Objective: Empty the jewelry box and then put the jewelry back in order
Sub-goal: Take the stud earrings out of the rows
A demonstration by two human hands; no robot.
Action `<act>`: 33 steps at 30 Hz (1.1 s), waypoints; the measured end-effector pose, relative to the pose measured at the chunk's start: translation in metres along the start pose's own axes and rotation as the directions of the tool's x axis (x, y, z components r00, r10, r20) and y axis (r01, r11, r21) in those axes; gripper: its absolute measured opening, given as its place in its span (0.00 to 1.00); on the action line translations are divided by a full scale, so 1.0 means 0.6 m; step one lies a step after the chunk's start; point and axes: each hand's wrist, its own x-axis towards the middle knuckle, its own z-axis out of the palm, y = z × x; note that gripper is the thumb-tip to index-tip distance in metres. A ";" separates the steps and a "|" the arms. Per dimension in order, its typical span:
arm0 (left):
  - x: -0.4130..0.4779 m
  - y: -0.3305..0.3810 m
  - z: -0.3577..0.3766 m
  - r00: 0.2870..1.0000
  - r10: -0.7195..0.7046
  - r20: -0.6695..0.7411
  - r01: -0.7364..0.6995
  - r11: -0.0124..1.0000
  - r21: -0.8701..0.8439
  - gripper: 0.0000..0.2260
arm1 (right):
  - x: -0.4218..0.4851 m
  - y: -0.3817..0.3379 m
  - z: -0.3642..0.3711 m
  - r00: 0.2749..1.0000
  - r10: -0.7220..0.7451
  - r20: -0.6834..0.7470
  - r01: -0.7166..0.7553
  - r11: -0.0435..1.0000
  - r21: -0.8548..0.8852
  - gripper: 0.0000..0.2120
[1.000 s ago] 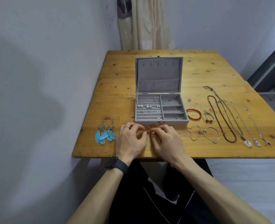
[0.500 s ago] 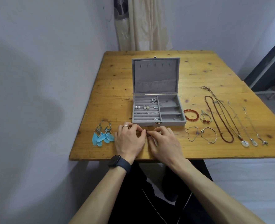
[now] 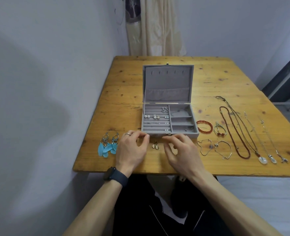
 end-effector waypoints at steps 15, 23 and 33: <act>0.242 0.110 0.055 0.967 0.157 0.200 -0.236 0.845 0.481 0.14 | 0.258 0.071 -0.008 0.988 0.110 0.106 -0.078 0.960 -0.270 0.13; 0.271 0.111 0.095 0.965 0.083 0.250 -0.218 0.785 0.580 0.15 | 0.285 0.082 0.014 0.983 0.114 0.146 -0.061 0.943 -0.327 0.11; 0.241 0.101 0.076 0.984 0.012 0.176 -0.062 0.959 0.278 0.11 | 0.278 0.068 0.011 0.966 0.221 0.136 -0.200 0.968 -0.153 0.10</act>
